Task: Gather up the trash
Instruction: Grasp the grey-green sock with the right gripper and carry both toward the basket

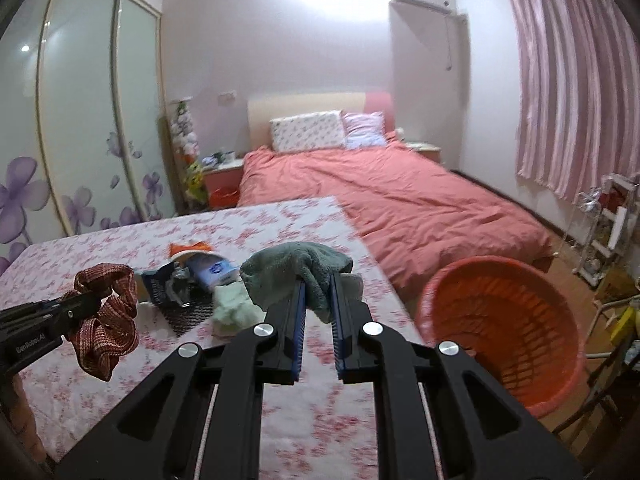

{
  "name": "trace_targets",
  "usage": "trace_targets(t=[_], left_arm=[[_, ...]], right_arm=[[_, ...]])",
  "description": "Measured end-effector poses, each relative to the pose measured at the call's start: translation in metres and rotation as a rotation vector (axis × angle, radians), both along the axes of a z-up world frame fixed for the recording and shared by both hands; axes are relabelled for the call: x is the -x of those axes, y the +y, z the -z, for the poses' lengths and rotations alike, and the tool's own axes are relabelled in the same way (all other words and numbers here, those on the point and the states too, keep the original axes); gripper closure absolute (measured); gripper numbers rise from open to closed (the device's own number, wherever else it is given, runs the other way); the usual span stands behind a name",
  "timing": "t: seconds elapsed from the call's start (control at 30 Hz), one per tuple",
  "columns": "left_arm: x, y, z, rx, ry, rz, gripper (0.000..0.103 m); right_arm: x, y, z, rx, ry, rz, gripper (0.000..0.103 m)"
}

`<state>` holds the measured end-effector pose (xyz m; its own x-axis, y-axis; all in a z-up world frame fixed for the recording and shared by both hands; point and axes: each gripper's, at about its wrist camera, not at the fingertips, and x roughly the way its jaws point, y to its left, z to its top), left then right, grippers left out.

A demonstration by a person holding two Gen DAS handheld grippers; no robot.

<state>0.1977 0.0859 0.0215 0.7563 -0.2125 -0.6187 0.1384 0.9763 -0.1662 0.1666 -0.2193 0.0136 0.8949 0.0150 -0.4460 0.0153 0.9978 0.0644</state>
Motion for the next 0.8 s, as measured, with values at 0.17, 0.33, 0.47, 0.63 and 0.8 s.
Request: trace_targets(t=[0.17,0.33,0.47,0.63,0.8], left_arm=[[0.004,-0.03,-0.007,0.014,-0.016,0.064,0.086],[0.006,-0.061,-0.012,0.031,-0.026,0.134,0.086],[0.007,-0.092,-0.015,0.042,-0.033,0.196,0.086],[0.005,-0.127,-0.015,0.054,-0.034,0.263,0.086],[0.005,-0.158,-0.015,0.064,-0.038,0.324,0.086]], right_arm=[[0.014,-0.021,-0.003,0.01,-0.048,0.084,0.091],[0.024,-0.041,-0.004,0.024,-0.088,0.151,0.091],[0.027,-0.059,-0.003,0.02,-0.107,0.197,0.091],[0.026,-0.08,0.0,0.014,-0.112,0.245,0.091],[0.028,-0.101,0.004,-0.004,-0.119,0.297,0.091]])
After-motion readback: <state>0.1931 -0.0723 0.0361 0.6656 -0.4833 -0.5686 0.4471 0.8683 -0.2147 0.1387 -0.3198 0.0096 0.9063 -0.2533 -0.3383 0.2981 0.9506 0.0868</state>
